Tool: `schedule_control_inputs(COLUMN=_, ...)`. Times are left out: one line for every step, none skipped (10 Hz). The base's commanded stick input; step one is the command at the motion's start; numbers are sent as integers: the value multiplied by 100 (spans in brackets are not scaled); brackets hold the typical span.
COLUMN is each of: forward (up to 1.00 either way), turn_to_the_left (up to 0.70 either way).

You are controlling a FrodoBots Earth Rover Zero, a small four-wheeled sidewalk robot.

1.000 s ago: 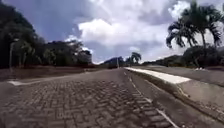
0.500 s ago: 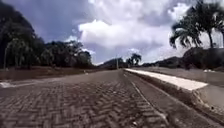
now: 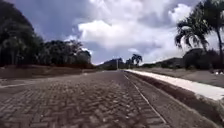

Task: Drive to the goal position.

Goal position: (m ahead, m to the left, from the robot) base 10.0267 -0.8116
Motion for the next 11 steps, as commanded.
schedule_control_inputs(forward=100, turn_to_the_left=0)
schedule_control_inputs(forward=100, turn_to_the_left=0)
schedule_control_inputs(forward=100, turn_to_the_left=0)
schedule_control_inputs(forward=100, turn_to_the_left=0)
schedule_control_inputs(forward=100, turn_to_the_left=0)
schedule_control_inputs(forward=100, turn_to_the_left=0)
schedule_control_inputs(forward=100, turn_to_the_left=0)
schedule_control_inputs(forward=100, turn_to_the_left=0)
schedule_control_inputs(forward=100, turn_to_the_left=0)
schedule_control_inputs(forward=100, turn_to_the_left=0)
schedule_control_inputs(forward=100, turn_to_the_left=0)
